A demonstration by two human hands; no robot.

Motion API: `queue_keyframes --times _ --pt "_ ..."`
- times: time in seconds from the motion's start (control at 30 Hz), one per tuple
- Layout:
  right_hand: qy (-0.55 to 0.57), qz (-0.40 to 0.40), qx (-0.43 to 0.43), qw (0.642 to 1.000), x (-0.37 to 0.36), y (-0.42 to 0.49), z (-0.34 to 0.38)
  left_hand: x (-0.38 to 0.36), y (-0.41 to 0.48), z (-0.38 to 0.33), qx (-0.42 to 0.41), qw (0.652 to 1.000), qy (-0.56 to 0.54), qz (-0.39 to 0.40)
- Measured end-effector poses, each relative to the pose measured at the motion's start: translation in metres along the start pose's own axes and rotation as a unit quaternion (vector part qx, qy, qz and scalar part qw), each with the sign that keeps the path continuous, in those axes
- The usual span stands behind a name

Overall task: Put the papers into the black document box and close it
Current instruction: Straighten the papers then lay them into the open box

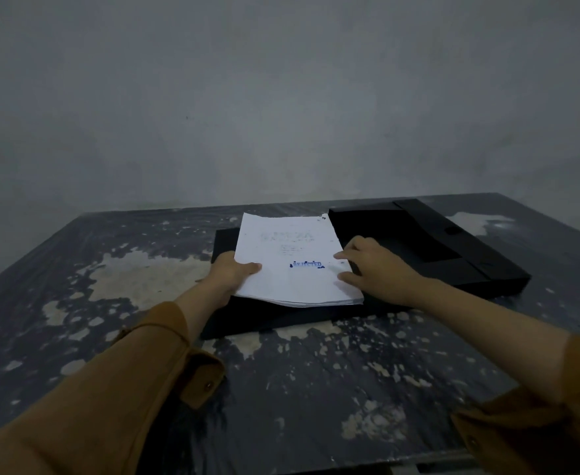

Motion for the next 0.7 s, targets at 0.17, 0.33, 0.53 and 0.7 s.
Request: queue_keyframes --times 0.17,0.33,0.53,0.7 --pt "-0.066 0.027 0.021 0.997 0.008 -0.032 -0.039 -0.008 -0.006 0.001 0.015 0.999 -0.031 0.011" --pt "-0.134 0.077 0.007 0.988 -0.004 -0.051 -0.066 -0.012 -0.013 0.001 0.021 0.998 -0.051 0.021" --pt "-0.160 0.031 0.035 0.986 -0.006 -0.050 -0.061 -0.018 -0.023 -0.003 0.013 0.998 -0.046 0.035" --pt "-0.156 0.013 0.040 0.987 -0.010 -0.048 -0.052 -0.017 -0.027 -0.009 -0.003 0.999 -0.037 0.027"
Point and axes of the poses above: each hand's wrist, its own y-axis towards the middle knuckle, its own x-axis out of the back of the hand, z = x × y, the point moved 7 cm from there along y, towards the middle knuckle, and after that the axes turned 10 degrees about -x, right-handed, at the moved point
